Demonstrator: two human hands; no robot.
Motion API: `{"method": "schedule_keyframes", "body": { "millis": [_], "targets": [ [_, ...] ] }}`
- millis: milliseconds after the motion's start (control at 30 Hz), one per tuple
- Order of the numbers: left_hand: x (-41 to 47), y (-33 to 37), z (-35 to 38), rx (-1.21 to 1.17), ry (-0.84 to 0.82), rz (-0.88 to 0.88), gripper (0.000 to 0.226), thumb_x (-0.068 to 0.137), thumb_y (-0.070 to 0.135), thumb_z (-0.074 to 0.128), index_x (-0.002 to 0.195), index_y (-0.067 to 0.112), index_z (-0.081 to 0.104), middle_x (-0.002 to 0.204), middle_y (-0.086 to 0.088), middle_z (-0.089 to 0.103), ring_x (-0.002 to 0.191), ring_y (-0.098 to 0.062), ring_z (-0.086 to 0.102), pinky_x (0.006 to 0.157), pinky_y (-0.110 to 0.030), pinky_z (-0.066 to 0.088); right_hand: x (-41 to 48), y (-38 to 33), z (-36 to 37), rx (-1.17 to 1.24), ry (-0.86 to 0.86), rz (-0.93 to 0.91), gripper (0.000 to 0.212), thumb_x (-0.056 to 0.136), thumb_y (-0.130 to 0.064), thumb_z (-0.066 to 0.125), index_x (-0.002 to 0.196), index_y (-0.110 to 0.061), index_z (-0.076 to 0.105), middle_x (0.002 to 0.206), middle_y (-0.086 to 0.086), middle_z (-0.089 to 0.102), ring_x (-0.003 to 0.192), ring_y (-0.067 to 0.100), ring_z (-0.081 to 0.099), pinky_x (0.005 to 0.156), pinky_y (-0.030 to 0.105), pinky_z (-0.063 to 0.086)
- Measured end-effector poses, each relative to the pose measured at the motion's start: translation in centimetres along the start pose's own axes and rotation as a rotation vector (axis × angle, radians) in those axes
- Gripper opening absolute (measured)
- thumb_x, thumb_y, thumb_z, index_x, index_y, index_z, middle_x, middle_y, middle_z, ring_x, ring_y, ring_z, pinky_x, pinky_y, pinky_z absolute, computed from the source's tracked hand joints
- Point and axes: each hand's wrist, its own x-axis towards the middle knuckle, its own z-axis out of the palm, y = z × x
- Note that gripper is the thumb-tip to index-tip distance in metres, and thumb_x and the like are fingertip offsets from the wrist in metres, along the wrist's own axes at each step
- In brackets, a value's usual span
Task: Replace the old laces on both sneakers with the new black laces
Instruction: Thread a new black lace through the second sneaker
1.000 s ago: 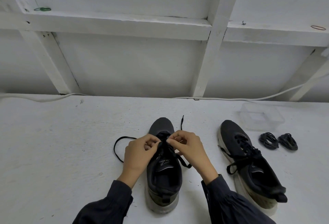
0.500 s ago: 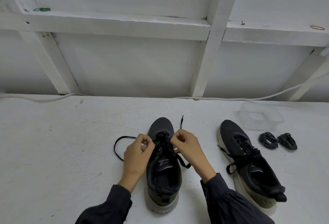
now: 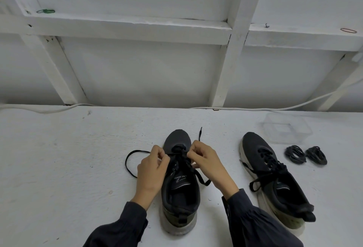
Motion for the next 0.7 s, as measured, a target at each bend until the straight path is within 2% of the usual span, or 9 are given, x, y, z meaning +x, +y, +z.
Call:
{"method": "schedule_keyframes", "body": {
  "millis": [100,167,233,300,367,433,500,633,700],
  "targets": [
    [-0.2,0.0,0.2,-0.050,0.022,-0.042,0.019,0.096,0.016,0.053,0.079,0.019,0.045,0.054,0.004,0.046,0.048,-0.010,0.037,0.054,-0.025,0.033,0.0,0.1,0.2,0.076,0.025,0.017,0.019,0.092,-0.006,0.054,0.076,-0.010,0.046,0.075,0.007,0.051,0.071,0.013,0.055,0.063,0.020,0.053],
    [-0.4,0.0,0.2,-0.106,0.034,-0.061,0.019,0.096,0.021,0.056,0.079,0.024,0.046,0.060,0.006,0.055,0.052,-0.009,0.047,0.056,-0.023,0.037,-0.2,0.1,0.1,0.127,0.036,0.031,0.015,0.093,-0.006,0.056,0.079,-0.004,0.050,0.079,0.015,0.054,0.072,0.014,0.059,0.063,0.018,0.053],
    [-0.4,-0.2,0.0,-0.209,0.035,-0.082,0.016,0.094,0.027,0.061,0.082,0.025,0.052,0.068,0.006,0.063,0.063,-0.011,0.059,0.062,-0.027,0.046,-0.5,0.1,-0.1,0.175,0.047,0.047,0.017,0.093,-0.012,0.062,0.086,0.002,0.055,0.079,0.018,0.061,0.070,0.012,0.063,0.064,0.019,0.054],
    [-0.6,-0.4,-0.4,-0.300,0.008,-0.095,0.015,0.091,0.031,0.065,0.084,0.022,0.055,0.072,0.007,0.066,0.069,-0.012,0.063,0.068,-0.033,0.052,-1.0,-0.1,-0.4,0.189,0.034,0.082,0.027,0.091,-0.025,0.069,0.088,-0.001,0.056,0.076,0.010,0.067,0.068,0.011,0.064,0.062,0.018,0.052],
    [-0.8,-0.4,-0.7,-0.324,-0.035,-0.086,0.017,0.088,0.034,0.069,0.083,0.022,0.057,0.073,0.013,0.065,0.064,-0.008,0.060,0.065,-0.028,0.051,-1.4,-0.4,-0.7,0.150,-0.008,0.121,0.029,0.088,-0.032,0.072,0.087,-0.008,0.056,0.074,0.003,0.068,0.067,0.011,0.063,0.057,0.020,0.048],
    [-0.9,-0.4,-1.0,-0.329,-0.086,-0.078,0.020,0.084,0.036,0.073,0.082,0.023,0.059,0.067,0.014,0.062,0.053,-0.005,0.051,0.058,-0.022,0.044,-1.7,-0.5,-0.9,0.133,-0.052,0.144,0.025,0.088,-0.031,0.072,0.087,-0.010,0.058,0.070,0.000,0.067,0.064,0.011,0.059,0.053,0.021,0.044],
    [-0.9,-0.4,-1.1,-0.386,-0.153,-0.080,0.019,0.080,0.038,0.077,0.083,0.027,0.062,0.072,0.011,0.062,0.053,-0.008,0.046,0.058,-0.022,0.042,-1.9,-0.7,-1.1,0.137,-0.083,0.149,0.022,0.088,-0.027,0.072,0.089,-0.007,0.063,0.069,0.000,0.065,0.059,0.012,0.055,0.050,0.022,0.041],
    [-0.8,-0.5,-1.7,-0.465,-0.292,-0.093,0.031,0.069,0.054,0.077,0.095,0.038,0.069,0.080,0.007,0.060,0.069,-0.015,0.057,0.075,-0.029,0.051,-2.0,-1.2,-1.1,0.125,-0.098,0.123,0.015,0.089,-0.021,0.071,0.095,-0.007,0.071,0.066,0.003,0.063,0.050,0.012,0.050,0.046,0.021,0.037],
    [-0.8,-0.4,-2.1,-0.494,-0.349,-0.105,0.028,0.072,0.047,0.076,0.098,0.037,0.072,0.077,0.007,0.059,0.080,-0.014,0.064,0.085,-0.031,0.054,-1.9,-1.4,-1.1,0.129,-0.101,0.112,0.013,0.089,-0.019,0.070,0.096,-0.008,0.072,0.067,0.004,0.063,0.047,0.013,0.050,0.043,0.020,0.037]
  ]
}}
